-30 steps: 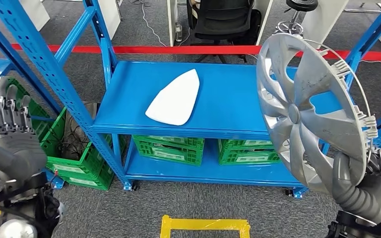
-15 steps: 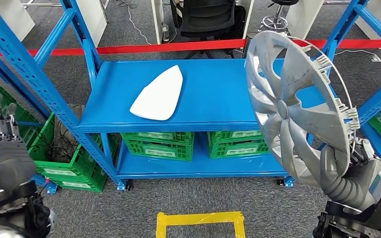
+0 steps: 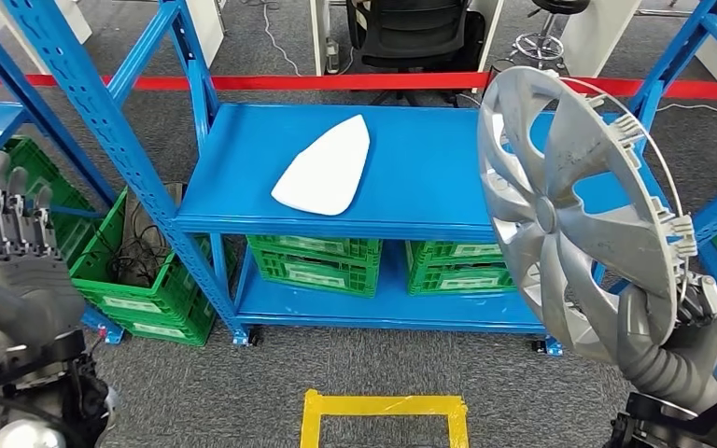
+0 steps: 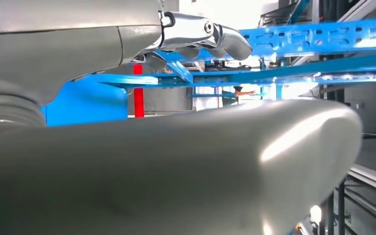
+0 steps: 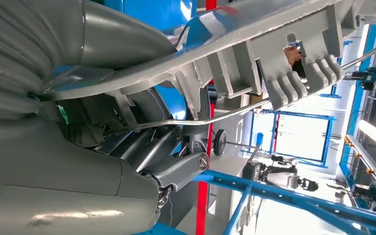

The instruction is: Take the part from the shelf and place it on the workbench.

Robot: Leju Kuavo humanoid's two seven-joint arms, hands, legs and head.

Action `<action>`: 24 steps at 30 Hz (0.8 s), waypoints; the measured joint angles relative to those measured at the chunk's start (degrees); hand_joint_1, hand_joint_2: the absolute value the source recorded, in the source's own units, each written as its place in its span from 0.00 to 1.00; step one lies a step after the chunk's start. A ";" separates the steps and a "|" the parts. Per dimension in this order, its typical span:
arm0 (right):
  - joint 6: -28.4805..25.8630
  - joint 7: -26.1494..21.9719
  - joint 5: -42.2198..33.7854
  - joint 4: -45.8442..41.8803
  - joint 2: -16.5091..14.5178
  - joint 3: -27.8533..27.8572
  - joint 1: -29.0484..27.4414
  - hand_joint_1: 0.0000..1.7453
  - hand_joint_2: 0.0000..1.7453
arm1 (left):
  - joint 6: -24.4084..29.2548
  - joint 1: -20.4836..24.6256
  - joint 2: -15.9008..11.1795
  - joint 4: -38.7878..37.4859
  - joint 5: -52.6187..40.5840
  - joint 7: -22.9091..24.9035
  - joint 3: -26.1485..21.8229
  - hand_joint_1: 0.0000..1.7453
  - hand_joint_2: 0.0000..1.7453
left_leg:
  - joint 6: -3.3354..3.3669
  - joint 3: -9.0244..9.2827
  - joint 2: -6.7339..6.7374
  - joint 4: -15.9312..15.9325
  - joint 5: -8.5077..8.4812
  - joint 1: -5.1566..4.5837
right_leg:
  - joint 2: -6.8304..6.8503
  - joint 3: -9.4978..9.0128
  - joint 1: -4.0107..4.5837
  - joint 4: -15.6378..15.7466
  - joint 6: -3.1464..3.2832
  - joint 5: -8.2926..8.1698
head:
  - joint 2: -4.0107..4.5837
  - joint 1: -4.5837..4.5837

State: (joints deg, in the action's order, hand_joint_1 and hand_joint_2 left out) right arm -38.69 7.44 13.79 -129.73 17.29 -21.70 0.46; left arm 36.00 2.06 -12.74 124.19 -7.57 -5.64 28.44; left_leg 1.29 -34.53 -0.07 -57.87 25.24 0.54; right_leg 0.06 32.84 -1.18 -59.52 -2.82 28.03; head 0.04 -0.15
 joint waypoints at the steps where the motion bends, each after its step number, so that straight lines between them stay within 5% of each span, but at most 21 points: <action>1: 0.00 0.01 0.00 0.01 0.03 0.00 0.00 1.00 1.00 | -0.01 0.01 0.01 -0.01 0.03 -0.04 0.02 0.00 0.00 | -0.39 -0.29 -0.02 -0.17 -0.15 -0.05 | -0.06 -0.45 0.14 0.99 0.30 0.06 | 0.00 0.08; 5: 0.01 0.03 0.02 0.01 0.08 0.00 -0.06 1.00 1.00 | -0.01 0.05 0.02 -0.03 0.14 -0.18 0.15 0.00 0.00 | -1.78 -1.54 -0.04 -1.27 0.38 0.17 | -0.13 -0.24 0.20 1.37 1.98 -0.91 | 0.00 -0.06; 9: 0.07 0.05 0.04 0.01 0.08 0.01 -0.05 1.00 1.00 | 0.15 -0.01 -0.01 -0.10 0.30 -0.26 0.25 0.00 0.00 | -2.29 -6.90 -0.03 -13.86 7.11 0.27 | -0.04 0.45 0.19 1.57 2.87 -1.65 | 0.00 -1.32; 11: 0.08 0.08 0.02 0.02 0.08 0.01 -0.14 1.00 1.00 | 0.19 -0.04 -0.01 -0.19 0.34 -0.26 0.29 0.00 0.00 | -2.20 -7.49 -0.03 -16.41 7.51 0.26 | -0.05 0.89 0.37 1.55 2.90 -1.96 | 0.00 -2.06; 14: 0.06 0.08 -0.01 0.03 0.08 0.00 -0.20 1.00 1.00 | 0.18 -0.01 -0.01 -0.24 0.30 -0.20 0.30 0.00 0.00 | -1.18 -1.20 -0.05 -6.42 3.43 -0.01 | -0.15 1.09 0.63 1.55 2.72 -2.29 | 0.00 -3.04; 16: -0.02 0.05 -0.15 0.02 0.09 0.02 -0.19 1.00 1.00 | 0.17 0.05 -0.01 -0.22 0.10 -0.07 0.32 0.00 0.00 | -0.57 2.19 -0.03 -0.70 2.41 -0.41 | -0.18 1.36 0.70 1.48 2.24 -2.57 | 0.00 -3.22; 20: -0.11 -0.01 -0.66 0.14 0.13 0.04 -0.32 1.00 1.00 | 0.23 0.09 -0.03 -0.14 -0.37 0.31 0.35 0.00 0.00 | 0.11 2.74 -0.02 0.95 1.76 -0.50 | -0.15 2.29 0.45 1.05 0.85 -2.68 | 0.00 -3.21; 22: -0.17 -0.12 -0.78 0.22 0.18 0.04 -0.37 1.00 1.00 | 0.27 0.08 -0.03 -0.12 -0.54 0.55 0.36 0.00 0.00 | 0.56 2.57 0.05 1.44 1.07 -0.14 | -0.15 4.18 0.39 -2.92 0.31 0.11 | 0.00 -2.64; 24: -0.23 -0.20 -0.78 0.25 0.19 0.04 -0.46 1.00 1.00 | 0.28 0.03 -0.03 -0.12 -0.60 0.72 0.37 0.00 0.00 | 0.81 2.05 0.09 1.31 0.78 -0.15 | -0.15 7.08 0.28 -10.26 -0.06 3.90 | 0.00 -1.91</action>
State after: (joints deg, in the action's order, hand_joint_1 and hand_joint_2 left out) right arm -38.92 7.24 13.01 -129.49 17.49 -21.66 0.00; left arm 36.28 2.08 -12.76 124.08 -8.17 -4.92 28.81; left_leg 2.10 -32.48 0.02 -56.56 26.02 0.39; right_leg -0.09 39.92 -0.90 -69.77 -2.88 31.93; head 0.04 -2.06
